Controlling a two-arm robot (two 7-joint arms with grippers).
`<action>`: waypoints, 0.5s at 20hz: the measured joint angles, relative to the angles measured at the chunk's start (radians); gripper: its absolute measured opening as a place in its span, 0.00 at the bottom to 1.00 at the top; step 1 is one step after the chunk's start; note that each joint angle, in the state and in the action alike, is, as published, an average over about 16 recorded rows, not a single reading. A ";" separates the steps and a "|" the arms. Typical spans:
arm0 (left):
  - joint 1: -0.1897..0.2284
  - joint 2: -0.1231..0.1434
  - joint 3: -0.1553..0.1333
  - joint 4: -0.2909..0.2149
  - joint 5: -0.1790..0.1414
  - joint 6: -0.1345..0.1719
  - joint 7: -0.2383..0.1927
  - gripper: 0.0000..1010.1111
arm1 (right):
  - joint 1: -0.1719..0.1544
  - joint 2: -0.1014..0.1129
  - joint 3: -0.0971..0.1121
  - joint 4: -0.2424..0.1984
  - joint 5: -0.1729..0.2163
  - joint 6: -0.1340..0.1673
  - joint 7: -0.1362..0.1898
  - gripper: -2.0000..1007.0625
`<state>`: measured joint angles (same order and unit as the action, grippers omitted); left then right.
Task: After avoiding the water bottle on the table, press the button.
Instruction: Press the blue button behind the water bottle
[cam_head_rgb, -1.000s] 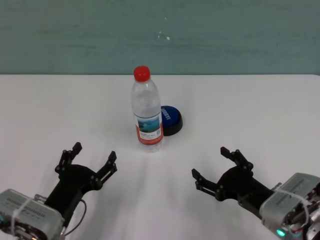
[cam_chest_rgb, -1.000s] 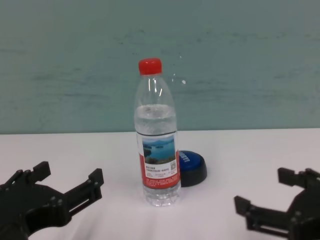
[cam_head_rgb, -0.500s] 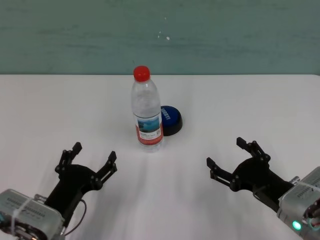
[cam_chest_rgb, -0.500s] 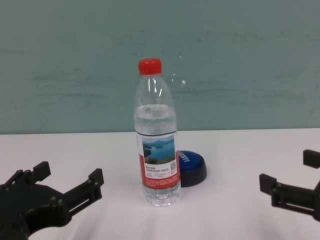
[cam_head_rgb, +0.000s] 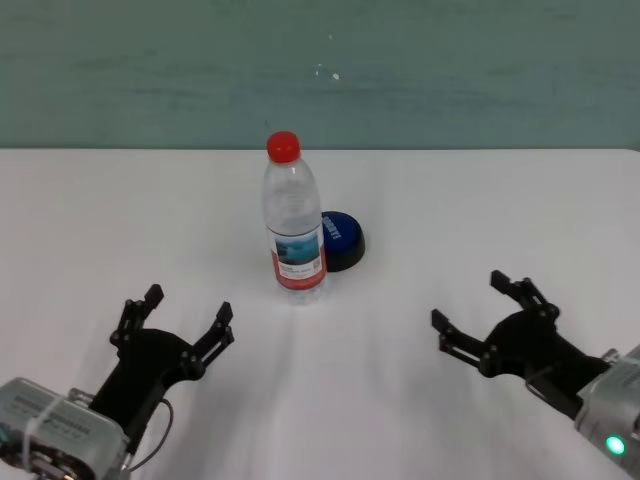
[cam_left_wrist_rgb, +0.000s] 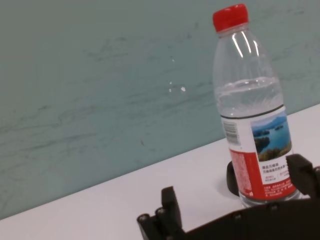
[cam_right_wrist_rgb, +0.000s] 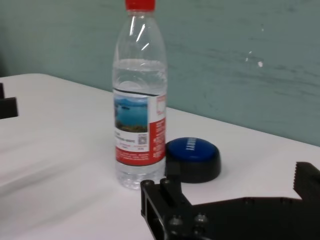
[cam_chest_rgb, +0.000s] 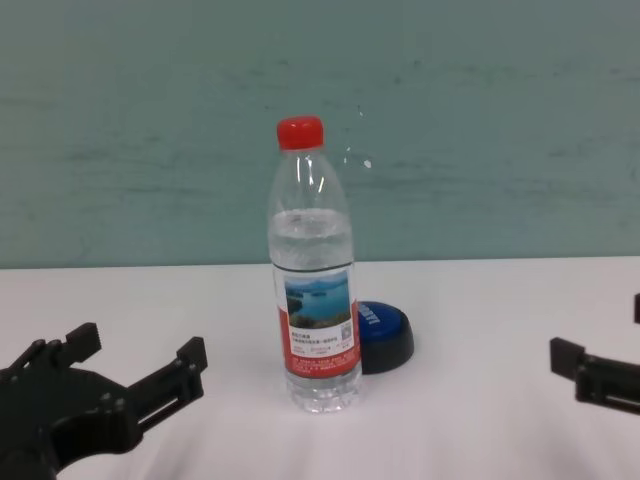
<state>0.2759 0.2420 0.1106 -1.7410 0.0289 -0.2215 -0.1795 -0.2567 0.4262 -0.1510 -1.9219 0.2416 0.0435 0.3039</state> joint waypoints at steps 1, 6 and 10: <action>0.000 0.000 0.000 0.000 0.000 0.000 0.000 0.99 | -0.001 0.002 0.003 0.001 0.004 -0.001 0.001 1.00; 0.000 0.000 0.000 0.000 0.000 0.000 0.000 0.99 | -0.004 0.010 0.013 0.004 0.016 -0.004 0.002 1.00; 0.000 0.000 0.000 0.000 0.000 0.000 0.000 0.99 | -0.006 0.013 0.014 0.008 0.016 -0.006 -0.001 1.00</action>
<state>0.2759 0.2420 0.1106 -1.7410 0.0289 -0.2215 -0.1794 -0.2624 0.4397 -0.1372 -1.9141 0.2572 0.0373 0.3024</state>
